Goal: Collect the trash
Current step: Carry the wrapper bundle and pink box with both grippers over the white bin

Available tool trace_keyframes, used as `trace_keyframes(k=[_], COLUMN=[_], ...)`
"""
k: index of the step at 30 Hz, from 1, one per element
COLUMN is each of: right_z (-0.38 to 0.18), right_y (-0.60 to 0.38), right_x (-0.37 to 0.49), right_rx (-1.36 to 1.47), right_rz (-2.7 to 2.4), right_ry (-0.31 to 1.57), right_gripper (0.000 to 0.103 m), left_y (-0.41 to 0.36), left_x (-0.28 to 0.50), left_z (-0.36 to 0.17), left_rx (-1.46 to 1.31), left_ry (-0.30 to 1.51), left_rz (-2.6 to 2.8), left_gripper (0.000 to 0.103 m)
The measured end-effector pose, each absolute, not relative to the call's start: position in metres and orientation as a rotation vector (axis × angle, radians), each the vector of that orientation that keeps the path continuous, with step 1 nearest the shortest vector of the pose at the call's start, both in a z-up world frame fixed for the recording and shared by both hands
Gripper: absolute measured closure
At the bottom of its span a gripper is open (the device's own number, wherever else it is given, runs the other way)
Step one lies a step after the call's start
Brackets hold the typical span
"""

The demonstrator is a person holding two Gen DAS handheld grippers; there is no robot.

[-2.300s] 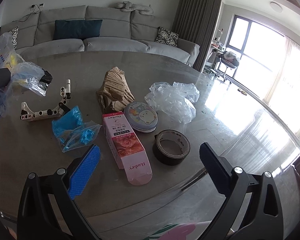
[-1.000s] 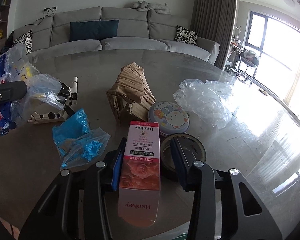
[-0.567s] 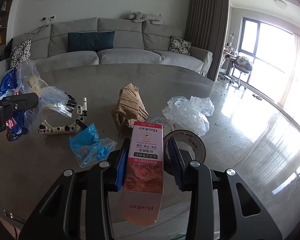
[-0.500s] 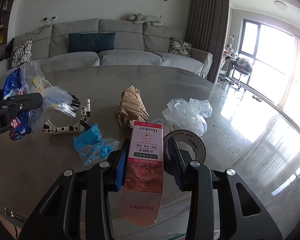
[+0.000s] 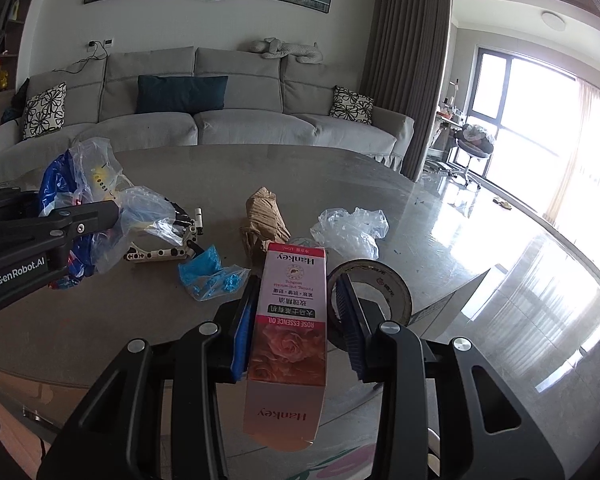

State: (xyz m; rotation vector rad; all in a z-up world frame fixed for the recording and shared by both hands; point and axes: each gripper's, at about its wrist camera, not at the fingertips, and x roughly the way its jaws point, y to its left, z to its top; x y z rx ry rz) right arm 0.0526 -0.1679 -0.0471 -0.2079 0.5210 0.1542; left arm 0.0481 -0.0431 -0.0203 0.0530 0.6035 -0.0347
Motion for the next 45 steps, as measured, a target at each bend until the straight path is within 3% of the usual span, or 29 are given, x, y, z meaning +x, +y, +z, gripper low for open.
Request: trace_keyframes(k=[11,45], right_z=[-0.041,-0.07], right_y=[-0.188,-0.342], right_x=[0.015,-0.105], right_rx=[-0.175,-0.084], right_rz=[0.098,-0.284], right_ry=[0.51,0.574], right_gripper=[0.064,0.063], left_y=[-0.072,-0.29], left_x=[0.021,-0.055], left_z=[-0.016,-0.076], left_rx=[0.075,0.22], left_ry=[0.594,0.676], left_rz=[-0.095,-0.506], left_gripper=[0.071,0.071])
